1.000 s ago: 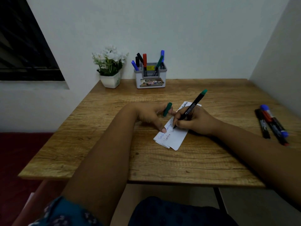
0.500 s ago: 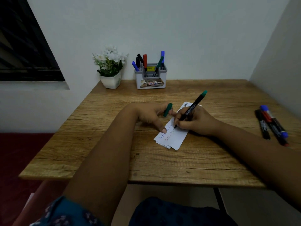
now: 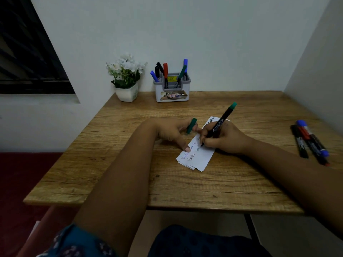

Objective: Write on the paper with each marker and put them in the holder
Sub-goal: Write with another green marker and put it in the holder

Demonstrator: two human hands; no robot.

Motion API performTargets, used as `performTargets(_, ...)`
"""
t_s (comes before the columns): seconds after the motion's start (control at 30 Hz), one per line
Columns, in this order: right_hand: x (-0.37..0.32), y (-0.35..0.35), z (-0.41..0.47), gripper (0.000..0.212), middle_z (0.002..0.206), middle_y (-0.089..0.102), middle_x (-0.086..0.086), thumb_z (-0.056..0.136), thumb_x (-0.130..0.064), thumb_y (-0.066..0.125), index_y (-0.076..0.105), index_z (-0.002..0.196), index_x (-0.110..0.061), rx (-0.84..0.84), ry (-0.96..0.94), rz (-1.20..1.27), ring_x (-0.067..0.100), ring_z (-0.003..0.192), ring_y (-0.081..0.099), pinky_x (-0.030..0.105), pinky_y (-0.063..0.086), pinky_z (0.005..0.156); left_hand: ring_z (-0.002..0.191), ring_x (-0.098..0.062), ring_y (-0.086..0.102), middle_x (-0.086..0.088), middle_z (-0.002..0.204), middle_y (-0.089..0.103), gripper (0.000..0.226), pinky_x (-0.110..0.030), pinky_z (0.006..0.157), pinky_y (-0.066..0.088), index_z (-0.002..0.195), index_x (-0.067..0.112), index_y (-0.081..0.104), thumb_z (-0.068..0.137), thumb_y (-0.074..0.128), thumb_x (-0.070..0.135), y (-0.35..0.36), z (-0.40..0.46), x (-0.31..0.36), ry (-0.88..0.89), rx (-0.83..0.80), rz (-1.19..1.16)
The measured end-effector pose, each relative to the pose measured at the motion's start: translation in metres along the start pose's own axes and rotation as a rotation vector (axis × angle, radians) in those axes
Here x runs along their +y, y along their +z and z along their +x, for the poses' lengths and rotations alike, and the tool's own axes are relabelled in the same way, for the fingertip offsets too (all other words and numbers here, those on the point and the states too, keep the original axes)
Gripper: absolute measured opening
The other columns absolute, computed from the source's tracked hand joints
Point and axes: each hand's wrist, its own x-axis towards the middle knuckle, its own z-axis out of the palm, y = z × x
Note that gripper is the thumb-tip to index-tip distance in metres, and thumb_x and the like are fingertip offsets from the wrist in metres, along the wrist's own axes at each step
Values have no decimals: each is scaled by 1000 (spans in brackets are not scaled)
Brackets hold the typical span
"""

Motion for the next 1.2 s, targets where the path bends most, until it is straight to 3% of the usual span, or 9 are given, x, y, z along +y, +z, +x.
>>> performTargets(0.07, 1, 0, 1, 15, 88, 72, 13, 80, -5, 70, 71, 73, -17, 13, 8, -14, 26, 108, 66, 53, 50, 91, 137, -15, 37, 4, 142, 45, 82, -44, 116, 28, 134, 21, 39, 66, 84, 27, 0, 0, 0, -2, 5, 10)
performTargets(0.13, -1, 1, 0, 14, 89, 72, 11, 82, -5, 69, 70, 73, -16, 16, 10, -22, 14, 108, 66, 48, 52, 93, 136, -16, 38, 4, 142, 46, 83, -44, 116, 28, 135, 21, 39, 66, 84, 29, -1, 0, 0, -10, 9, 25)
performTargets(0.3, 1, -3, 1, 14, 84, 71, 3, 83, -9, 68, 73, 74, -18, 103, 18, -52, 11, 90, 66, 42, 53, 84, 136, -18, 38, 3, 142, 47, 82, -47, 115, 29, 134, 22, 40, 65, 84, 31, -1, -1, 1, -17, 7, 34)
performTargets(0.6, -1, -3, 0, 18, 92, 72, 9, 83, -7, 70, 71, 72, -22, 38, 39, -28, 22, 107, 65, 49, 52, 91, 135, -16, 39, 5, 140, 47, 71, -45, 115, 30, 123, 33, 43, 65, 85, 30, 0, 0, 0, -11, 0, 8)
performTargets(0.8, 1, -2, 2, 14, 86, 72, 4, 83, -8, 69, 71, 73, -19, 58, 19, -78, 14, 96, 67, 43, 54, 87, 134, -18, 40, 4, 138, 49, 64, -46, 114, 30, 114, 39, 44, 65, 85, 31, -1, 0, -1, 2, 1, 10)
performTargets(0.9, 3, -2, 5, 12, 85, 74, 1, 88, -3, 64, 69, 78, -7, 101, 28, 143, 11, 97, 70, 26, 56, 80, 134, -20, 40, 1, 140, 49, 75, -47, 114, 30, 126, 28, 43, 64, 85, 31, -1, 1, -1, -8, 2, 18)
performTargets(0.97, 3, -3, 6, 9, 87, 74, 10, 91, -8, 64, 68, 85, -4, 120, 40, 299, 21, 80, 68, 23, 54, 70, 137, -19, 38, 3, 144, 45, 88, -46, 115, 29, 137, 24, 37, 64, 86, 33, -1, 1, 0, -23, -2, 33)
performTargets(1.07, 5, -6, 7, 7, 98, 70, 28, 86, -10, 71, 71, 85, -4, 19, 62, 322, 39, 97, 66, 34, 56, 89, 132, -17, 42, 6, 137, 50, 75, -46, 113, 32, 126, 30, 42, 64, 85, 32, -1, -1, 2, -25, 3, 27)
performTargets(1.2, 5, -7, 6, 12, 101, 72, 17, 81, 7, 69, 72, 84, -5, -33, 37, 221, 31, 115, 62, 44, 50, 100, 129, -16, 45, 4, 133, 52, 68, -46, 112, 34, 120, 31, 44, 66, 84, 29, -1, -2, 2, -6, 16, 30)
